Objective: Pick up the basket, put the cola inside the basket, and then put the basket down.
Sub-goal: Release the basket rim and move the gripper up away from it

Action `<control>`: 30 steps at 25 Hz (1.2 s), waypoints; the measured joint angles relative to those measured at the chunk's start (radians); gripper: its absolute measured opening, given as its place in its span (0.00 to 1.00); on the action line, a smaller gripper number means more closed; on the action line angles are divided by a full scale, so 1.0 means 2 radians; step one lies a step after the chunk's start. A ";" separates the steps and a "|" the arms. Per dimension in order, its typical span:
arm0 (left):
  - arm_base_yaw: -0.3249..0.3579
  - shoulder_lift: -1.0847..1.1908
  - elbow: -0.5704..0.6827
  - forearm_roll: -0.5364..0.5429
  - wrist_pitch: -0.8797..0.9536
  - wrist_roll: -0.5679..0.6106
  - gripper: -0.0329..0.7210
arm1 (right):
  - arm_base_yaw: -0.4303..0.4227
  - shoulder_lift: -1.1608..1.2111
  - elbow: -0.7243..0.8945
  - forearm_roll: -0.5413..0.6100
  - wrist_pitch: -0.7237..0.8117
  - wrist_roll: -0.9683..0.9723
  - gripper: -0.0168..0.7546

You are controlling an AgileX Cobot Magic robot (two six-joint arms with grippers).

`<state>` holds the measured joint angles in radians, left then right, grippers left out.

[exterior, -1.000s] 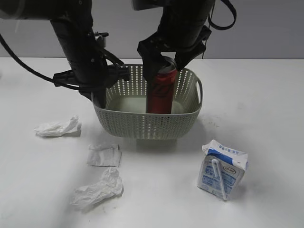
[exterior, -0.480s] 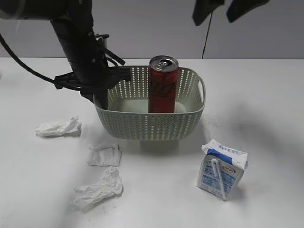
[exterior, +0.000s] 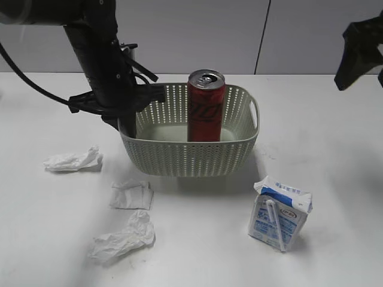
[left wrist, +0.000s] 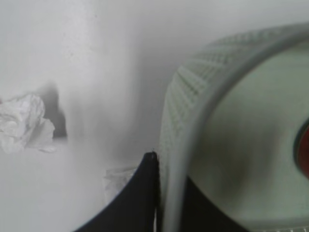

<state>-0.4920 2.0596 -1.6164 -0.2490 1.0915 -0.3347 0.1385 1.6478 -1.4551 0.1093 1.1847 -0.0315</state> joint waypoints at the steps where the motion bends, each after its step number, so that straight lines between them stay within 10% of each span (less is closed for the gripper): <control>1: 0.000 0.000 0.000 0.000 -0.001 0.000 0.05 | 0.000 -0.025 0.026 0.001 -0.002 -0.002 0.79; 15: 0.000 0.000 0.000 0.000 -0.017 -0.009 0.05 | 0.000 -0.466 0.417 0.005 -0.156 -0.006 0.79; 30: 0.000 0.000 0.000 0.000 -0.026 -0.009 0.05 | 0.000 -0.760 0.505 -0.009 -0.149 -0.006 0.79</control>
<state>-0.4920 2.0596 -1.6164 -0.2499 1.0402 -0.3530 0.1385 0.1274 -0.4454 0.0920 0.8872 -0.0443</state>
